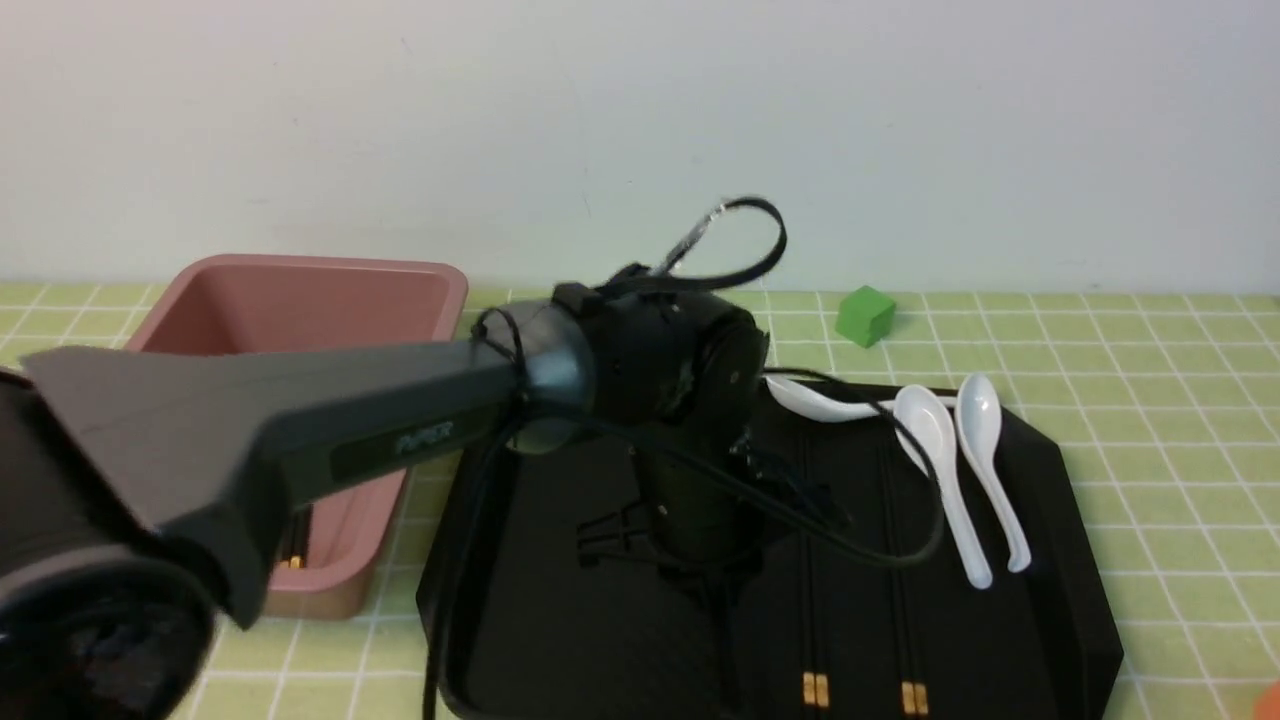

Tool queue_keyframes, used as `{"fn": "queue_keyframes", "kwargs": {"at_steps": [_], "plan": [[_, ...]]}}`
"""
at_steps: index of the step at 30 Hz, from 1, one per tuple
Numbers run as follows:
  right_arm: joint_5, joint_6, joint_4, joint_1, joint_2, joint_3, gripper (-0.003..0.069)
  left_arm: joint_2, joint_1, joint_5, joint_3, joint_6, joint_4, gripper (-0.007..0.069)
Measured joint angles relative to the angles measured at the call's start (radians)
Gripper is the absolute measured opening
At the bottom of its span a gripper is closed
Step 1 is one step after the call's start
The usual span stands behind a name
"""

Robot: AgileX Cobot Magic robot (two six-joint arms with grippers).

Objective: On green tablecloth take chopsticks from black tray and put them in box.
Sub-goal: 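Reach over to the black tray and grasp a pair of chopsticks with the left gripper, then place the chopsticks into the pink bin with the left gripper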

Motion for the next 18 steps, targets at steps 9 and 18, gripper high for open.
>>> {"fn": "queue_keyframes", "kwargs": {"at_steps": [9, 18], "plan": [[0.000, 0.000, 0.001, 0.000, 0.000, 0.000, 0.0240, -0.355, 0.100, 0.224, 0.000, 0.085, 0.181, 0.0078], [0.000, 0.000, 0.001, 0.000, 0.000, 0.000, 0.0240, -0.399, 0.418, 0.253, 0.052, 0.289, 0.236, 0.0078]]}}
